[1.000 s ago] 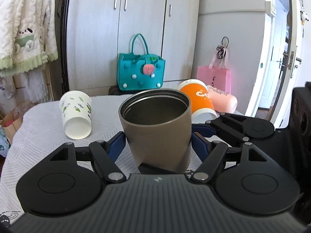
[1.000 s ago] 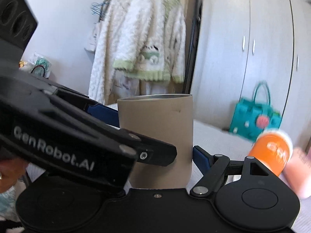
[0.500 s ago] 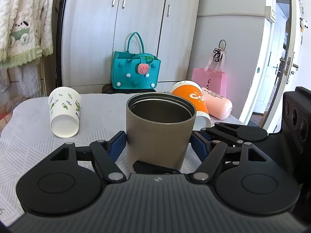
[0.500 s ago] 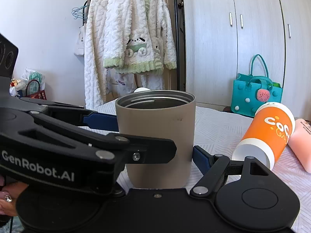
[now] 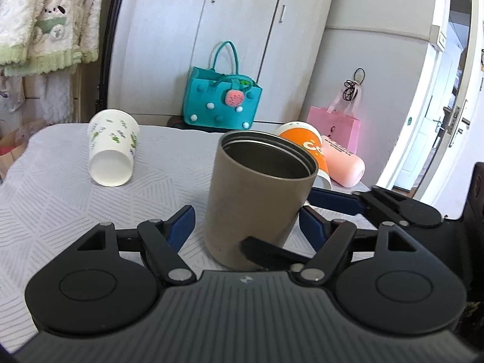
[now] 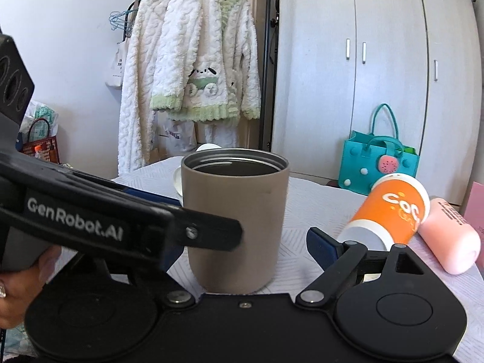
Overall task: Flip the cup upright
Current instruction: 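Lower the upright tan cup onto the table and open both grippers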
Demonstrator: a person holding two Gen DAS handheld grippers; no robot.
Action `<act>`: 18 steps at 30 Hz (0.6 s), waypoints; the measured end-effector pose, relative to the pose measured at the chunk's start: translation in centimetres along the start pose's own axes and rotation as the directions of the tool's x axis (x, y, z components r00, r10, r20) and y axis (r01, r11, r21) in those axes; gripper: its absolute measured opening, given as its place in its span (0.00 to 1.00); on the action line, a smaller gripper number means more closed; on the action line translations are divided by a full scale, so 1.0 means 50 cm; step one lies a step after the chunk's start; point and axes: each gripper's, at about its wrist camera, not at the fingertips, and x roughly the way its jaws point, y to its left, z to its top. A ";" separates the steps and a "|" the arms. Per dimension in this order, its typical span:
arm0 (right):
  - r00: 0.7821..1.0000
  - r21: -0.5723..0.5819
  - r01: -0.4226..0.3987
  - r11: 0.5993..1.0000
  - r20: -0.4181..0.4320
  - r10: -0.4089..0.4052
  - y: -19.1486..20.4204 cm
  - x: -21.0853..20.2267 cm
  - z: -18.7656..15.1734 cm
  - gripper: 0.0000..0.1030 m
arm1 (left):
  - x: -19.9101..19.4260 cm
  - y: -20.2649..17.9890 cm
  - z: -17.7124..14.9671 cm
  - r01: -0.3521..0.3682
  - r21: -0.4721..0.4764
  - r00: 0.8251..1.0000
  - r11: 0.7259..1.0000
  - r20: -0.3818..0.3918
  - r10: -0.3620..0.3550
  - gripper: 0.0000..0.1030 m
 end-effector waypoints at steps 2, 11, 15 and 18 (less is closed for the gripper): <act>1.000 0.002 0.004 1.000 0.003 -0.004 0.000 -0.013 0.000 0.89 | -0.014 0.000 0.001 -0.015 -0.005 1.000 1.000 0.007 0.015 0.73; 0.999 -0.017 0.040 0.999 0.030 -0.040 0.028 -0.077 0.009 0.90 | -0.101 0.006 0.004 -0.081 -0.032 0.996 0.996 0.044 0.083 0.74; 0.997 -0.008 0.061 0.998 0.044 -0.060 0.038 -0.110 0.013 0.90 | -0.142 0.003 0.001 -0.116 -0.038 0.992 0.993 0.047 0.117 0.76; 0.995 -0.001 0.086 0.996 0.049 -0.086 0.045 -0.137 0.015 0.91 | -0.170 -0.001 -0.003 -0.155 -0.036 0.987 0.987 0.041 0.156 0.77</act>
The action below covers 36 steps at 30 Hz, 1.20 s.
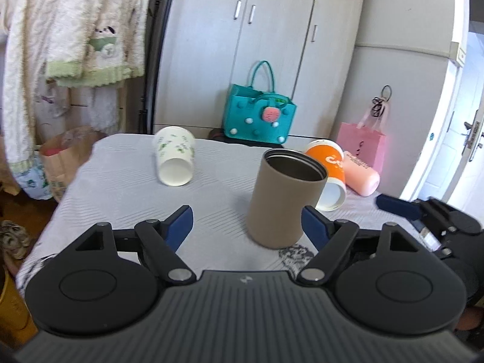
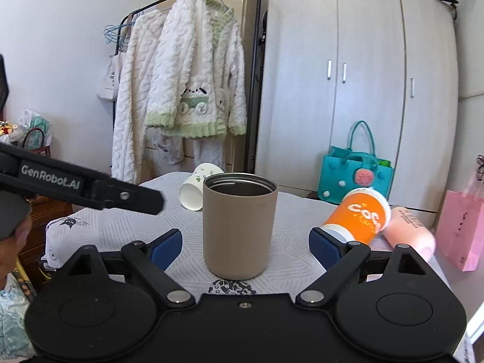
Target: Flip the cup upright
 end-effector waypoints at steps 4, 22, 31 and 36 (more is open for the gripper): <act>1.000 0.017 0.023 1.000 0.000 -0.023 -0.002 -0.031 0.004 0.92 | -0.036 -0.001 -0.005 -0.023 -0.004 1.000 1.000 -0.004 0.022 0.77; 0.982 0.096 0.154 0.983 0.094 -0.163 -0.001 -0.133 -0.030 1.00 | -0.123 -0.039 -0.052 -0.137 0.028 0.988 0.990 0.074 0.135 0.90; 0.980 0.161 0.179 0.970 0.055 -0.190 -0.006 -0.134 -0.055 1.00 | -0.129 -0.060 -0.068 -0.207 0.084 0.976 0.975 0.087 0.199 1.00; 0.968 0.150 0.243 0.958 0.028 -0.250 -0.001 -0.132 -0.062 1.00 | -0.122 -0.052 -0.083 -0.236 0.075 0.970 0.969 0.069 0.231 1.00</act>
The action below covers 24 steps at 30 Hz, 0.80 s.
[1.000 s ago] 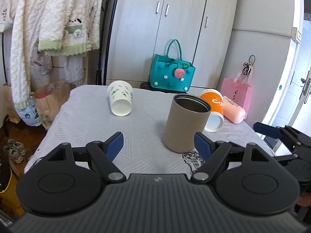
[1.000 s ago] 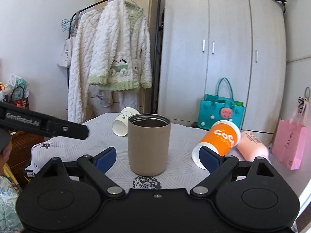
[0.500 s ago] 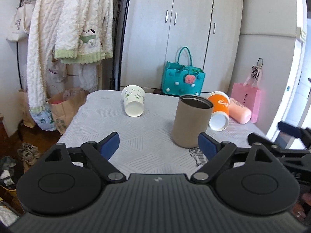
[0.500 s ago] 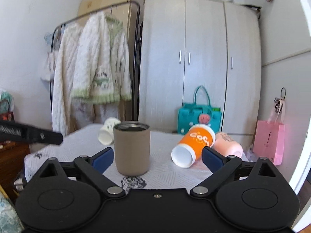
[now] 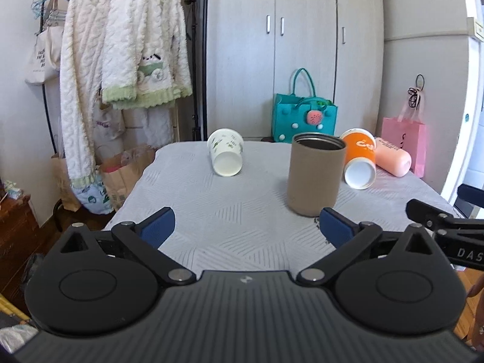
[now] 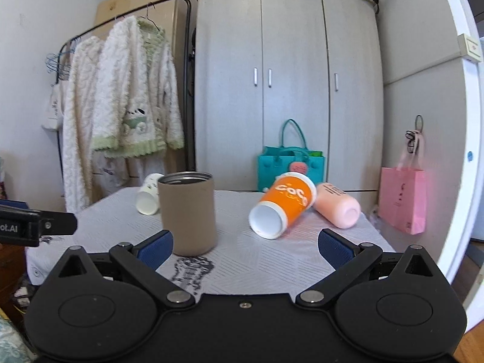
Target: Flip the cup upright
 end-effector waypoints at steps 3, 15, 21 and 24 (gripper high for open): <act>1.000 -0.006 0.025 1.000 -0.007 -0.025 0.002 -0.001 -0.002 1.00 | 0.002 0.009 -0.008 0.000 -0.022 1.000 1.000 -0.006 0.000 1.00; 0.998 -0.013 0.056 0.998 -0.018 -0.057 0.011 -0.006 -0.003 1.00 | 0.012 0.025 -0.013 -0.062 -0.054 0.998 0.997 -0.029 0.060 1.00; 0.998 -0.012 0.061 0.998 -0.013 -0.061 0.012 -0.009 -0.002 1.00 | 0.011 0.024 -0.017 -0.068 -0.047 0.997 0.997 -0.036 0.067 1.00; 0.998 -0.009 0.063 0.998 -0.008 -0.063 0.013 -0.012 -0.002 1.00 | 0.010 0.023 -0.018 -0.075 -0.043 0.997 0.996 -0.038 0.074 1.00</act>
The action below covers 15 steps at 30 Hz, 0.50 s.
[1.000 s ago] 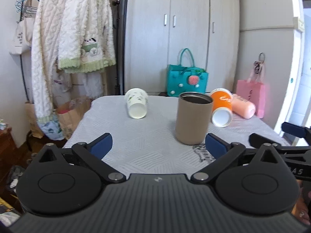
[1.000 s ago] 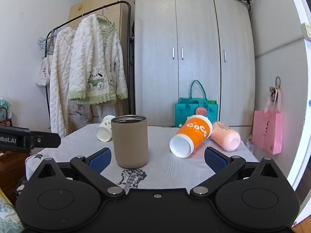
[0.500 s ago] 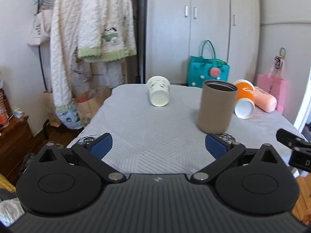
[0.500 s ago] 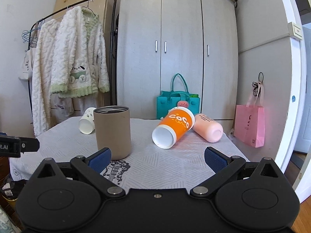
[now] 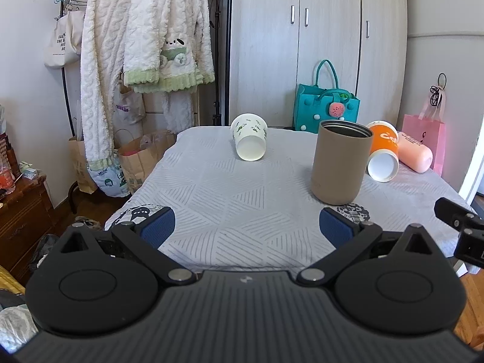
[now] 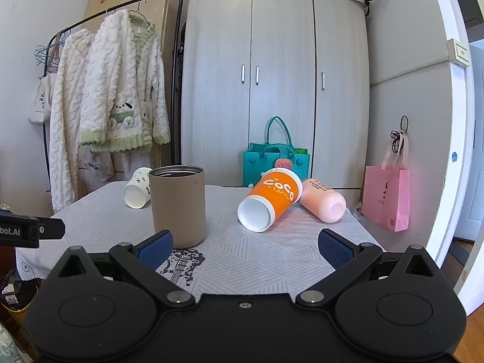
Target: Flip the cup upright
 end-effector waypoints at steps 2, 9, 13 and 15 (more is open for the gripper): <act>1.000 0.001 0.001 1.000 0.002 -0.001 0.000 -0.002 0.000 1.00 | -0.001 0.000 -0.001 0.000 -0.001 1.000 1.000 0.000 0.000 1.00; 1.000 0.004 0.011 1.000 0.005 -0.011 -0.001 -0.003 -0.001 1.00 | -0.002 -0.003 -0.006 -0.006 0.014 1.000 1.000 -0.008 0.006 1.00; 1.000 0.001 0.025 1.000 0.002 -0.025 -0.002 -0.003 -0.002 1.00 | -0.002 -0.001 -0.011 -0.011 0.020 1.000 1.000 -0.013 0.011 1.00; 0.999 -0.001 0.033 0.999 0.001 -0.033 -0.002 -0.002 -0.003 1.00 | -0.001 -0.002 -0.010 -0.016 0.021 1.000 1.000 -0.013 0.016 1.00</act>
